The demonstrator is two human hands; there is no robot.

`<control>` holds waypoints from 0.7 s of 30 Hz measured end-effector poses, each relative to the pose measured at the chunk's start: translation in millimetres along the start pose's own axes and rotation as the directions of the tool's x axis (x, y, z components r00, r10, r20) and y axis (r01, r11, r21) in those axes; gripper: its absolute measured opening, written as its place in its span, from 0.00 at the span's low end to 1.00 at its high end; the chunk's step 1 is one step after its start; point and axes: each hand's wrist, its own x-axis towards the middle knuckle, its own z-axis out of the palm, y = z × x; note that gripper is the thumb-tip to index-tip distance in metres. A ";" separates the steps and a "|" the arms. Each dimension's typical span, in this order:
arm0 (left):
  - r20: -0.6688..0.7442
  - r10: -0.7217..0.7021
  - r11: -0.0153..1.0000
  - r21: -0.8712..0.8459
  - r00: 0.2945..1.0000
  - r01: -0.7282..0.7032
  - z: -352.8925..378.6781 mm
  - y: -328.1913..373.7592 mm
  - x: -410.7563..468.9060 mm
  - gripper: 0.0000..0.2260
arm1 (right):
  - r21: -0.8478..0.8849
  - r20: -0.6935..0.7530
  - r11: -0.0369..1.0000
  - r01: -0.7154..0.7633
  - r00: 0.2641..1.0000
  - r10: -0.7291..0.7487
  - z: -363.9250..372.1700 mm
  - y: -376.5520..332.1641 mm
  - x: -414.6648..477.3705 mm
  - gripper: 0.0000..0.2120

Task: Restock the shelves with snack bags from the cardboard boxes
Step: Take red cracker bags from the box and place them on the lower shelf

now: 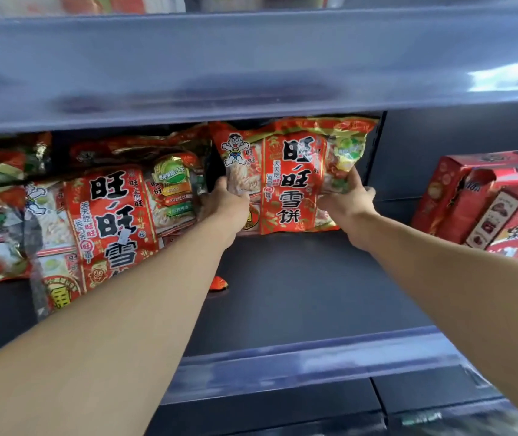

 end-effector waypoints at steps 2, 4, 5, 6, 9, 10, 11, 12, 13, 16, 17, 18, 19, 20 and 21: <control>0.019 -0.024 0.998 0.062 1.000 0.023 -0.4 -2.8 0.7 0.28 | -0.049 0.067 0.998 0.040 0.997 -0.037 -3.2 2.9 -2.9 0.35; 0.078 -0.058 0.994 0.094 0.995 0.051 -2.7 -3.9 -2.1 0.32 | -0.126 0.137 0.991 0.055 0.990 -0.037 -6.3 8.7 -7.9 0.39; 0.106 -0.076 0.992 0.105 0.991 0.065 -3.5 -4.3 -3.9 0.34 | -0.152 0.166 0.987 0.054 0.986 -0.028 -6.8 12.0 -11.9 0.40; 0.117 -0.085 0.990 0.122 0.989 0.070 -4.5 -3.4 -8.7 0.34 | -0.168 0.183 0.984 0.053 0.983 -0.022 -7.6 15.3 -15.9 0.41; 0.077 -0.060 0.986 0.163 0.995 0.047 -3.7 4.2 -30.0 0.32 | -0.204 0.210 0.974 0.100 0.976 -0.056 -10.9 22.7 -29.5 0.33; 0.058 -0.050 0.983 0.177 0.997 0.039 -2.5 6.4 -37.7 0.31 | -0.247 0.227 0.959 0.139 0.970 -0.082 -14.1 23.7 -35.8 0.28; 0.048 -0.036 0.982 0.188 0.998 0.026 -0.5 7.0 -43.8 0.30 | -0.307 0.246 0.933 0.188 0.963 -0.113 -18.1 25.0 -42.2 0.24; 0.055 -0.014 0.983 0.184 0.998 0.003 1.6 7.6 -51.6 0.28 | -0.372 0.257 0.898 0.237 0.955 -0.146 -22.9 26.4 -50.3 0.21; 0.075 0.017 0.985 0.170 0.997 -0.029 4.2 6.9 -60.3 0.25 | -0.413 0.255 0.870 0.270 0.951 -0.174 -28.3 29.1 -58.7 0.18; 0.134 0.100 0.985 0.127 0.986 -0.117 12.7 7.6 -100.5 0.16 | -0.456 0.274 0.839 0.298 0.944 -0.186 -51.7 34.7 -90.4 0.16; 0.178 0.111 0.984 0.118 0.978 -0.134 17.4 8.3 -119.3 0.14 | -0.469 0.285 0.831 0.299 0.942 -0.178 -62.4 38.8 -103.3 0.16; 0.225 0.125 0.981 0.116 0.966 -0.154 23.1 7.7 -140.3 0.13 | -0.480 0.300 0.823 0.303 0.939 -0.171 -74.0 44.1 -118.0 0.15; 0.273 0.141 0.975 0.130 0.952 -0.182 28.2 7.5 -164.1 0.12 | -0.488 0.321 0.817 0.309 0.933 -0.161 -85.7 51.4 -132.1 0.14; 0.319 0.157 0.967 0.143 0.935 -0.212 32.8 7.0 -189.8 0.12 | -0.496 0.348 0.810 0.313 0.926 -0.144 -98.7 59.5 -147.3 0.14; 0.364 0.159 0.962 0.151 0.918 -0.227 37.5 4.1 -215.0 0.12 | -0.493 0.377 0.817 0.300 0.920 -0.110 -110.9 70.5 -162.2 0.13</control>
